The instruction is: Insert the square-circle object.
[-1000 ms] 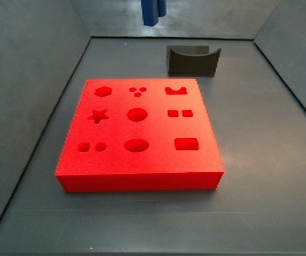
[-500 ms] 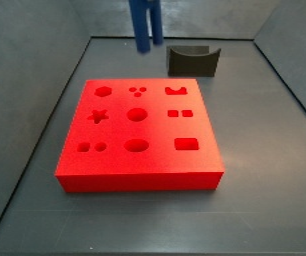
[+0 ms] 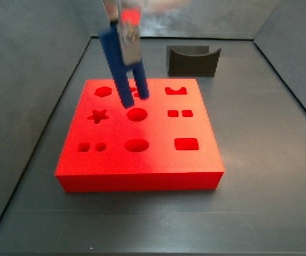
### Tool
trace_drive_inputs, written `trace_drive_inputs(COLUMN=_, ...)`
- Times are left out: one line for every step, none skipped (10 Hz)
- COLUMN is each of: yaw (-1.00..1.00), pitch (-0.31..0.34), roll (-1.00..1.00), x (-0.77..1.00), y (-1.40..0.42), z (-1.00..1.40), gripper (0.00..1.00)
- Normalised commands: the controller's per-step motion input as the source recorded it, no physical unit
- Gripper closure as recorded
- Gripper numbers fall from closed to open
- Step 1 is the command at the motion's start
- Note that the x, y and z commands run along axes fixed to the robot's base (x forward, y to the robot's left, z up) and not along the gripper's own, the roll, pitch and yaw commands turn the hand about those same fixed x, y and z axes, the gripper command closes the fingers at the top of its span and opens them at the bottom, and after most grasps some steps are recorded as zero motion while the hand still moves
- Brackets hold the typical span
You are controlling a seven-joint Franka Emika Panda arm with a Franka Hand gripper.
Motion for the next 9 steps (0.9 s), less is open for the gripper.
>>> trace_drive_inputs(yaw=-1.0, pitch=0.0, roll=0.06, x=-0.01, y=0.0, z=-0.51, gripper=1.0)
trace_drive_inputs(yaw=-1.0, pitch=0.0, roll=0.06, x=-0.01, y=0.0, z=-0.51, gripper=1.0)
trace_drive_inputs(yaw=-0.31, pitch=-0.034, roll=0.0, x=0.08, y=-0.53, z=-0.19, gripper=1.0)
trace_drive_inputs(yaw=0.0, pitch=0.006, roll=0.0, x=0.0, y=0.0, z=0.0, gripper=1.0)
trace_drive_inputs(yaw=-0.71, pitch=0.061, roll=0.15, x=-0.2, y=-0.31, z=0.35, gripper=1.0)
trace_drive_inputs(yaw=-0.78, pitch=0.1, roll=0.35, x=-0.34, y=-0.15, z=0.69, gripper=1.0)
trace_drive_inputs(yaw=-0.78, pitch=0.097, roll=0.35, x=-0.35, y=-0.15, z=0.69, gripper=1.0)
trace_drive_inputs(yaw=-0.78, pitch=0.093, roll=0.35, x=-0.36, y=-0.14, z=0.69, gripper=1.0)
trace_drive_inputs(yaw=-0.83, pitch=0.084, roll=0.29, x=-0.29, y=-0.1, z=0.41, gripper=1.0)
